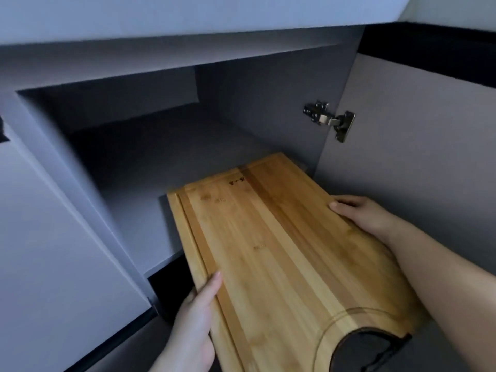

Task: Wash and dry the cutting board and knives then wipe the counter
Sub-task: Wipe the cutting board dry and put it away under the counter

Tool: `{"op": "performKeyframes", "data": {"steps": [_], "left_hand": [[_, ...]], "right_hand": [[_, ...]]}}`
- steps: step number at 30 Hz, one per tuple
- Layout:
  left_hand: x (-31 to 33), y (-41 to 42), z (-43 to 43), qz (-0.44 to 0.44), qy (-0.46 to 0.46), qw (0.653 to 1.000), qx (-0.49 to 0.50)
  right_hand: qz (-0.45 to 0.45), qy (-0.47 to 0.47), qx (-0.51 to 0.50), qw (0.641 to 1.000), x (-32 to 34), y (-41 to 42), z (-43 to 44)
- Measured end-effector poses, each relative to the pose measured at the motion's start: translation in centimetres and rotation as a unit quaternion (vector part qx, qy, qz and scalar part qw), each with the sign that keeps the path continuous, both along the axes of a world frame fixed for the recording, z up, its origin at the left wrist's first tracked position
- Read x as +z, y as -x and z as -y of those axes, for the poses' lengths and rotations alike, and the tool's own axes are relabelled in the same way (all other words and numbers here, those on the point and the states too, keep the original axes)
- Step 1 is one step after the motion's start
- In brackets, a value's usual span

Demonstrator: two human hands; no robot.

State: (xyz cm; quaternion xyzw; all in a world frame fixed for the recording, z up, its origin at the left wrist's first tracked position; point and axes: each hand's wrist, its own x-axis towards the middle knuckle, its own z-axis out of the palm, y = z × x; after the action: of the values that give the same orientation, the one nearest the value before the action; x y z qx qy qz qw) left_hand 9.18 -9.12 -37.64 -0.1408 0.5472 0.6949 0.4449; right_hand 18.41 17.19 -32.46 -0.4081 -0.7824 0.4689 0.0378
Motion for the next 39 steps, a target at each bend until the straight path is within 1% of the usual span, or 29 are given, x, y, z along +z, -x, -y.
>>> {"op": "performKeyframes", "data": {"steps": [4,8,13,17,19,20,22,23,24,25,26,27,28,29,30,31,32,34,35,36,37,38,39], "left_hand": [[-0.9,0.8,-0.6,0.019,-0.002,1.000,0.017],[-1.0,1.5,-1.5,0.019,-0.009,0.999,0.034],[-1.5,2.8,-2.1,0.020,-0.001,0.999,0.043],[-2.2,3.7,-2.8,0.016,0.014,0.999,0.046],[-2.1,4.0,-3.1,0.018,0.022,0.998,0.050],[-2.0,4.2,-3.2,0.021,0.024,0.998,0.052],[-1.7,4.6,-3.6,0.022,0.026,0.998,0.056],[-1.7,4.8,-3.8,0.019,0.023,0.998,0.059],[-1.7,4.9,-4.0,0.016,0.021,0.998,0.062],[-1.8,5.0,-4.1,0.012,0.019,0.998,0.066],[-1.9,5.1,-4.2,0.008,0.017,0.997,0.070],[-1.9,5.2,-4.4,0.006,0.012,0.997,0.071],[-1.8,5.2,-4.5,0.006,0.008,0.998,0.069],[-1.7,5.3,-4.7,0.004,0.005,0.998,0.066],[-1.5,5.2,-4.8,0.001,0.003,0.998,0.065],[-1.3,5.2,-4.8,-0.005,0.007,0.998,0.065],[-1.1,5.2,-4.8,-0.011,0.012,0.998,0.065],[-0.8,4.9,-4.0,-0.026,-0.007,0.998,0.050],[-0.7,4.5,-3.4,-0.040,-0.015,0.999,0.034],[-0.8,3.9,-2.7,-0.073,-0.005,0.997,0.020],[-1.1,3.1,-2.0,-0.132,0.031,0.991,0.014],[-1.7,2.3,-1.4,-0.217,0.094,0.971,0.017],[-2.2,1.5,-0.8,-0.321,0.169,0.931,0.029]], "right_hand": [[0.014,-0.022,0.021,0.999,-0.3,1.7,-0.4],[0.029,-0.047,0.032,0.998,-0.6,3.2,-0.6],[0.046,-0.062,0.024,0.997,-1.2,4.6,-0.8],[0.068,-0.125,0.010,0.990,-1.4,4.3,-0.4],[0.038,-0.175,-0.036,0.983,-1.5,2.4,0.7],[0.005,-0.201,-0.073,0.977,-1.6,1.0,1.6],[-0.083,-0.241,-0.163,0.953,-2.3,-2.2,3.8],[-0.119,-0.231,-0.220,0.940,-2.7,-3.6,5.0],[-0.145,-0.176,-0.279,0.933,-3.1,-4.7,6.2],[-0.171,-0.074,-0.331,0.925,-3.7,-5.3,7.2],[-0.208,0.054,-0.370,0.904,-4.4,-5.6,7.9],[-0.243,0.183,-0.379,0.874,-5.1,-5.8,8.4],[-0.277,0.283,-0.360,0.845,-5.7,-5.6,8.8],[-0.296,0.344,-0.333,0.827,-6.0,-5.3,9.1],[-0.302,0.375,-0.311,0.820,-6.0,-5.0,9.4],[-0.307,0.380,-0.296,0.821,-6.1,-4.7,9.5],[-0.311,0.376,-0.290,0.823,-6.0,-4.3,9.7],[-0.310,0.353,-0.281,0.837,-5.7,-3.9,9.7],[-0.309,0.347,-0.275,0.842,-5.5,-3.7,9.7],[-0.300,0.339,-0.270,0.850,-5.2,-3.4,9.8],[-0.295,0.329,-0.265,0.857,-5.3,-3.1,9.7],[-0.294,0.320,-0.263,0.862,-5.4,-2.8,9.6],[-0.295,0.314,-0.258,0.865,-5.5,-2.4,9.5]]}}
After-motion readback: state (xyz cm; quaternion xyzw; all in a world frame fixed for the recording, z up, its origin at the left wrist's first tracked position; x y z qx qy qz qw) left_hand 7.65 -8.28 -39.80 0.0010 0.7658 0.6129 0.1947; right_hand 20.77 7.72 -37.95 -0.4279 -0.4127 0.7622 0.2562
